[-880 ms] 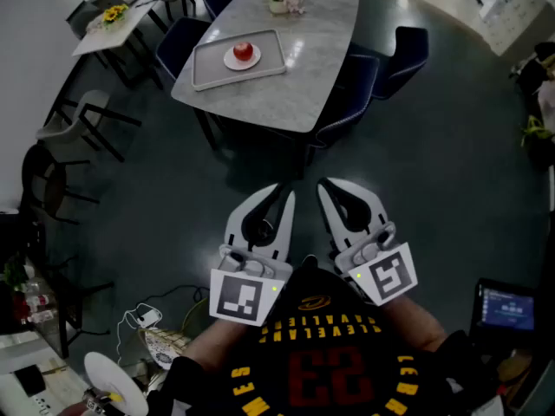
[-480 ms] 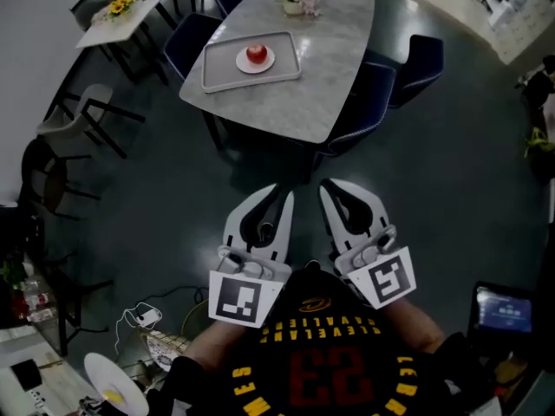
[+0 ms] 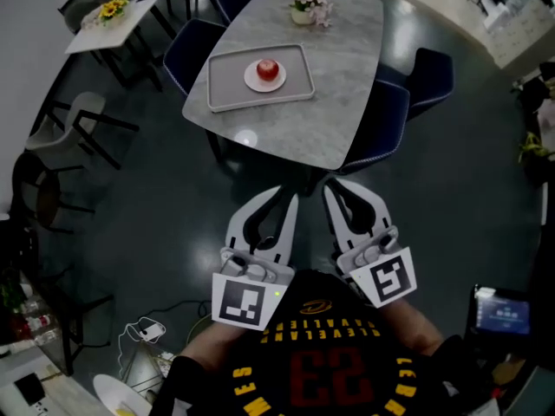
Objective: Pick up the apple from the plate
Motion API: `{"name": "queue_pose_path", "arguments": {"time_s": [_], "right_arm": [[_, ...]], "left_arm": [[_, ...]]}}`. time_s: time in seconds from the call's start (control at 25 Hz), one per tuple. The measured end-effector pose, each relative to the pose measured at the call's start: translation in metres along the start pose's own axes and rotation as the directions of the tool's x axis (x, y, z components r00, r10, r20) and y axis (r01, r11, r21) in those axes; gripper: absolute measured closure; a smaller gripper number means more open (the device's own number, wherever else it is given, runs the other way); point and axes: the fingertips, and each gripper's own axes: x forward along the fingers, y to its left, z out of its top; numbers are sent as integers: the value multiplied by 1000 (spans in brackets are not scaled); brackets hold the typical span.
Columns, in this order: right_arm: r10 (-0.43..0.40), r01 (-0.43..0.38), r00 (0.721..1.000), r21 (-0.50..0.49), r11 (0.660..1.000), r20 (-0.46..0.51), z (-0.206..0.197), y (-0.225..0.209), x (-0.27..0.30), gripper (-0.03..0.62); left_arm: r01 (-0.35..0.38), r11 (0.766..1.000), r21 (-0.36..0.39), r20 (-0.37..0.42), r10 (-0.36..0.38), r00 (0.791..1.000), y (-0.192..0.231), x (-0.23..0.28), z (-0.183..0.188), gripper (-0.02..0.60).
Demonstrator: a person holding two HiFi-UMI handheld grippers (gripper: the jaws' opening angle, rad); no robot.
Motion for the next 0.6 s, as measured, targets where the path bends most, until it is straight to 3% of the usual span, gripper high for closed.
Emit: {"name": "queue_pose_path", "arguments": {"time_s": [0.28, 0.6], "right_arm": [[-8, 7, 1000, -16, 1000, -29, -5, 10, 49, 586], [6, -7, 999, -5, 1000, -35, -14, 9, 76, 586]], "left_arm": [[16, 1000, 12, 7, -16, 1000, 49, 8, 2, 537], [1, 991, 135, -40, 4, 999, 69, 16, -6, 537]]}}
